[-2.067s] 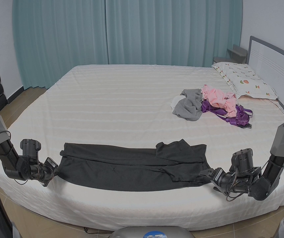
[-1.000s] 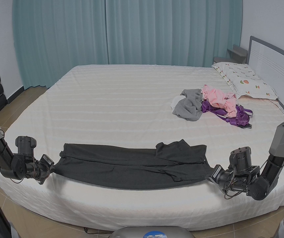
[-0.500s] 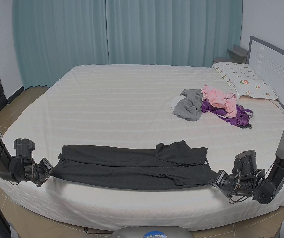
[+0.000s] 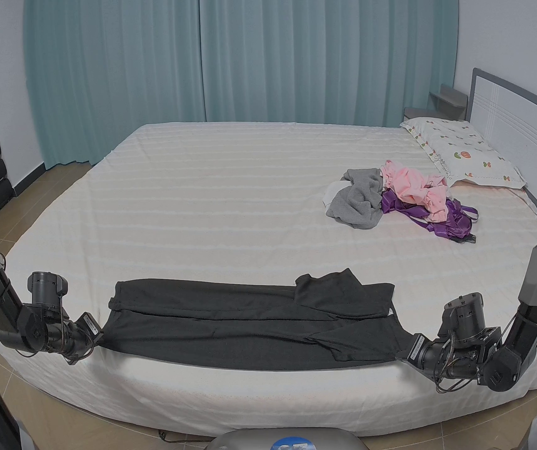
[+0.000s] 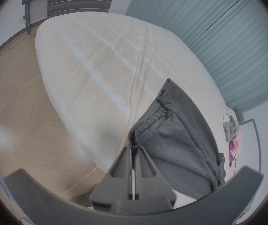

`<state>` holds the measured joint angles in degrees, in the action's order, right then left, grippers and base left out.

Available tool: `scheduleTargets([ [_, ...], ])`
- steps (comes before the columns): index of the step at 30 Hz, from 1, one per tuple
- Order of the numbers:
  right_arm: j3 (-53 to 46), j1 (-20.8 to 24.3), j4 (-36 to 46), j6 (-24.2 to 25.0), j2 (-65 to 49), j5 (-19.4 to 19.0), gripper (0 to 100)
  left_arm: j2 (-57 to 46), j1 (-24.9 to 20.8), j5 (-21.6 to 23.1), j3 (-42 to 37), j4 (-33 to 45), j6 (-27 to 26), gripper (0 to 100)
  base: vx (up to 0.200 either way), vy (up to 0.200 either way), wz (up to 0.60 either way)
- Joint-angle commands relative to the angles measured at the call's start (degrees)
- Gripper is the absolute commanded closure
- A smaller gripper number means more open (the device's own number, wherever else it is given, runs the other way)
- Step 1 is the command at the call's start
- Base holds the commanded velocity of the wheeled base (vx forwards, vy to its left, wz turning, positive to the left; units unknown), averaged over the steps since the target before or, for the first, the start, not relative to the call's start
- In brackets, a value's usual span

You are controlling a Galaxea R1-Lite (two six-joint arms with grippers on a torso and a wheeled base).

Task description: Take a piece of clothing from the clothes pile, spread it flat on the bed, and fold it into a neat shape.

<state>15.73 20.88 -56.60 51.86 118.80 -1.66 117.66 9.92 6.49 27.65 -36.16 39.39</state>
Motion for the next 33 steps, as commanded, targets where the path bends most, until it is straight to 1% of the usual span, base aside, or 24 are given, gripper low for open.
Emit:
scheduleTargets([
  [1,-0.08,0.04,-0.09,-0.09,2.40,-0.01,100,0.29,0.01,0.02,-0.23,2.06,-1.51,100,0.000,0.000,0.00],
  [2,-0.08,0.04,-0.26,-0.09,2.93,-0.01,100,0.37,0.01,0.02,-0.23,2.41,-1.77,100,0.000,0.000,0.00],
  [3,-0.08,0.04,-0.62,-0.09,3.37,-0.01,0,0.37,0.01,0.11,-0.14,2.58,-1.77,0,0.000,0.000,0.00],
  [10,0.01,-0.67,-0.70,-0.09,0.12,-0.19,0,-0.24,0.01,0.28,0.39,2.58,-1.42,0,0.000,0.000,0.00],
  [11,0.27,-1.81,0.00,-0.09,-3.40,-0.10,0,-1.30,0.18,0.28,0.74,2.50,-1.24,0,0.000,0.000,0.00],
  [13,0.27,-2.34,0.00,-0.18,-4.63,-0.10,0,-2.18,0.27,0.37,1.00,2.50,-1.07,0,0.000,0.000,0.00],
  [15,0.62,-4.89,0.88,-2.11,-7.97,-0.19,0,-4.64,0.80,1.25,2.32,2.58,-0.72,0,0.000,0.000,0.00],
  [20,1.50,-8.31,1.32,-3.61,-9.64,-0.28,0,-4.81,0.10,1.51,5.75,2.67,-0.01,0,0.000,0.000,0.00],
  [22,2.29,-9.81,1.32,-4.13,-9.73,-0.28,0,-4.28,-1.57,2.66,7.68,2.67,0.78,0,0.000,0.000,0.00],
  [25,3.17,-9.90,1.14,-4.40,-8.85,-0.54,0,-2.53,-3.33,5.64,9.62,2.76,0.95,0,0.000,0.000,0.00],
  [26,3.61,-9.37,0.61,-4.40,-8.14,-1.33,0,-1.03,-4.56,6.52,10.76,2.67,1.04,0,0.000,0.000,0.00],
  [28,4.66,-8.58,0.61,-4.40,-7.18,-3.35,0,1.08,-5.70,6.79,12.43,2.67,0.95,0,0.000,0.000,0.00],
  [31,7.30,-7.44,1.32,-4.40,-5.59,-5.99,0,4.86,-7.20,6.52,14.89,2.58,0.69,0,0.000,0.000,0.00],
  [32,7.48,-7.35,1.32,-4.40,-5.42,-6.08,0,5.03,-7.29,6.52,14.98,2.58,0.69,0,0.000,0.000,0.00],
  [33,8.62,-7.08,1.32,-4.49,-4.01,-6.96,0,6.35,-7.46,6.26,16.12,2.50,0.51,0,0.000,0.000,0.00],
])
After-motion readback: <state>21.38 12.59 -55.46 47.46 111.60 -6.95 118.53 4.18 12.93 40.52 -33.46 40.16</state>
